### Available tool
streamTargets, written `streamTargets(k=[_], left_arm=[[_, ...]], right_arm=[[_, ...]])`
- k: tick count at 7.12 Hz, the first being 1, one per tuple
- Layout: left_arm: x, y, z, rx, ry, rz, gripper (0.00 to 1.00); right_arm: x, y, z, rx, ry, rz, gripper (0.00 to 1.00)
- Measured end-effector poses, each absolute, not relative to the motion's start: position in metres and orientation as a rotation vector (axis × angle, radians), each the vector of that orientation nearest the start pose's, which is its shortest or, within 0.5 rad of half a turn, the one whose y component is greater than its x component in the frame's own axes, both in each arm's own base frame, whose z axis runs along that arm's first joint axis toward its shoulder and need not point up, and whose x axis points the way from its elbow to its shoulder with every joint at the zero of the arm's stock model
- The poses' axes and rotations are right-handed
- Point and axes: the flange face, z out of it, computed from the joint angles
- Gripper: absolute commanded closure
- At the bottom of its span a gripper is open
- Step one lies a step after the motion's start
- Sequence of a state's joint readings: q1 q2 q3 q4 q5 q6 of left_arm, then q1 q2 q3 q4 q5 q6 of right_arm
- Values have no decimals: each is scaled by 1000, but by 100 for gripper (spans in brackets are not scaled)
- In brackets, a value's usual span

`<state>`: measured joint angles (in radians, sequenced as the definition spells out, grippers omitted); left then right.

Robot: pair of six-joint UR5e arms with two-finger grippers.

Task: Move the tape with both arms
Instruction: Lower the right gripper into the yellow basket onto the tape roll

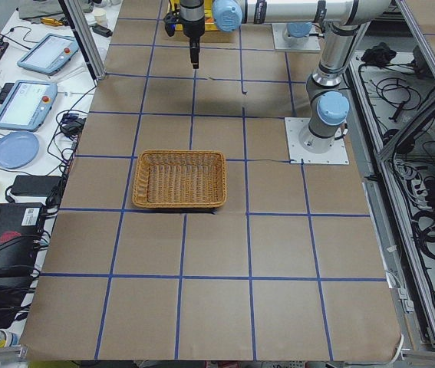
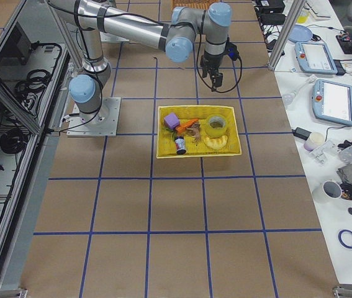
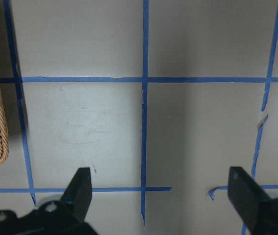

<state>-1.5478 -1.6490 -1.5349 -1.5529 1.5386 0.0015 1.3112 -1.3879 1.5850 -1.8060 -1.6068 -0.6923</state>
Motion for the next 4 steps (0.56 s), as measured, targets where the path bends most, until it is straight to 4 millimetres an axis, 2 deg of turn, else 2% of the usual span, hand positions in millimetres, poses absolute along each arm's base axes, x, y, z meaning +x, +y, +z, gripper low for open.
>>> streamTargets(k=[2,4], left_arm=[[-124,-526,467,-35,3174,41,0],[-124,-526,465,-35,3174,44,0]], right_arm=[[-28,-591,353,-1019,3045,-52,1],[-43,-587,300,-1200,3004,-86,0]])
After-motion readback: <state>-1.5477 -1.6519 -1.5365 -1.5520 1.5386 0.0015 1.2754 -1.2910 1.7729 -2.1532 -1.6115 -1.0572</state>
